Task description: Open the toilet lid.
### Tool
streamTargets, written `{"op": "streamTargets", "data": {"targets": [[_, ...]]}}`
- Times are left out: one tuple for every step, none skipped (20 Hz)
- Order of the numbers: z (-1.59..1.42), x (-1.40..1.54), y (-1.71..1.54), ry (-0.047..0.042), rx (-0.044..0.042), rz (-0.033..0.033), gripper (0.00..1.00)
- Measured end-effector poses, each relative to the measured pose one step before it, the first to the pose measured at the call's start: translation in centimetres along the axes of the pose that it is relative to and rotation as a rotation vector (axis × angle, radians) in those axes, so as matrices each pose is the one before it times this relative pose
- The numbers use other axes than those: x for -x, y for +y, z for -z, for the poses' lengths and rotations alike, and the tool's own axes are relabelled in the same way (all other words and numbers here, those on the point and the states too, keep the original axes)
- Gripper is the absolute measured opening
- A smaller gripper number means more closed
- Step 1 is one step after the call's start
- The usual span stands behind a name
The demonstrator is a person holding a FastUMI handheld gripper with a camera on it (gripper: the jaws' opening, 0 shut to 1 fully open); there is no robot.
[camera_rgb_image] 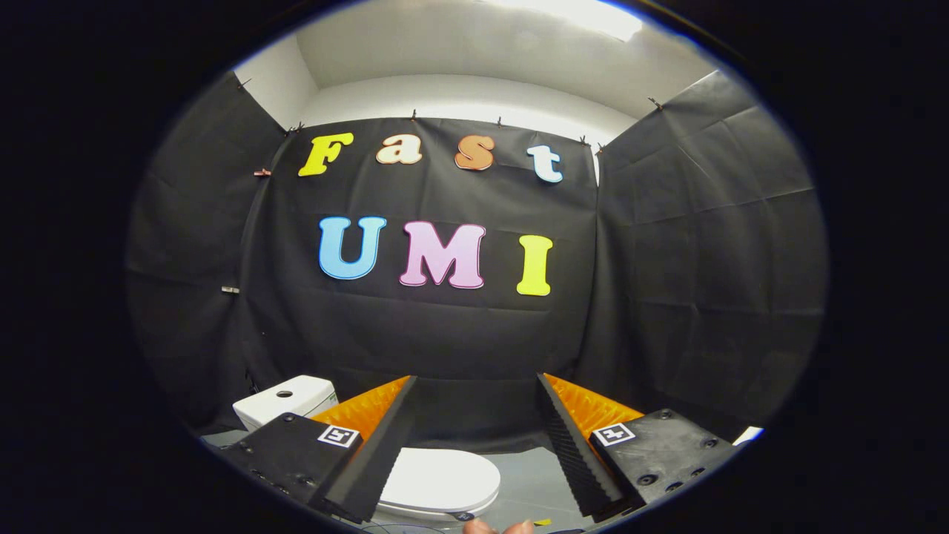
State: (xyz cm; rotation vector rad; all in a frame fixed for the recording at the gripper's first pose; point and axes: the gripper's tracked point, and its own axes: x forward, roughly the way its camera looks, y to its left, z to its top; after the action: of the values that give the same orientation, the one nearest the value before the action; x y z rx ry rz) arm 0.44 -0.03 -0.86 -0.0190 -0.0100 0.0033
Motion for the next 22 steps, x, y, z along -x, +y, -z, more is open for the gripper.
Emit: {"op": "streamTargets", "data": {"targets": [[0.282, -0.124, 0.067, -0.00073, 0.00995, -0.00014, 0.98], [0.408, -0.178, 0.182, 0.00308, 0.00830, -0.00434, 0.98], [0.434, -0.283, 0.278, 0.00499, 0.00427, -0.00684, 0.98], [0.475, -0.223, 0.248, 0.00387, 0.00135, -0.00594, 0.98], [0.465, -0.111, 0.179, -0.00004, -0.00053, -0.00305, 0.98], [0.485, -0.319, 0.102, -0.00251, -0.00160, 0.00221, 0.98], [0.423, -0.212, -0.064, -0.00525, -0.00348, 0.00278, 0.98], [0.473, -0.339, 0.131, -0.00813, -0.00542, -0.00049, 0.99], [0.641, -0.258, 0.167, -0.00255, -0.00472, -0.00291, 0.98], [0.747, -0.350, 0.139, -0.00377, -0.00515, -0.00189, 0.98], [0.673, -0.238, 0.069, -0.00544, -0.00540, -0.00164, 0.99], [0.773, -0.346, 0.050, -0.00274, -0.00570, -0.00345, 0.98], [0.680, -0.291, 0.078, -0.00392, -0.00253, -0.00394, 0.99], [0.850, -0.280, -0.019, 0.00043, 0.00369, -0.00299, 0.99], [0.903, -0.199, -0.064, 0.00128, 0.00719, -0.00015, 0.98], [0.873, -0.190, 0.011, 0.00185, 0.00815, -0.00131, 0.98], [0.925, -0.201, -0.037, 0.00159, 0.00831, -0.00071, 0.99], [0.799, -0.199, 0.117, -0.00090, 0.00623, -0.00292, 0.98], [0.837, -0.160, 0.087, -0.00196, 0.00308, -0.00368, 0.98], [0.961, -0.097, 0.169, -0.00026, 0.00173, -0.00651, 0.99], [0.924, -0.187, 0.110, -0.00167, -0.00449, -0.00725, 0.99], [1.135, -0.041, 0.117, 0.00432, -0.00534, -0.00557, 0.98]]}}
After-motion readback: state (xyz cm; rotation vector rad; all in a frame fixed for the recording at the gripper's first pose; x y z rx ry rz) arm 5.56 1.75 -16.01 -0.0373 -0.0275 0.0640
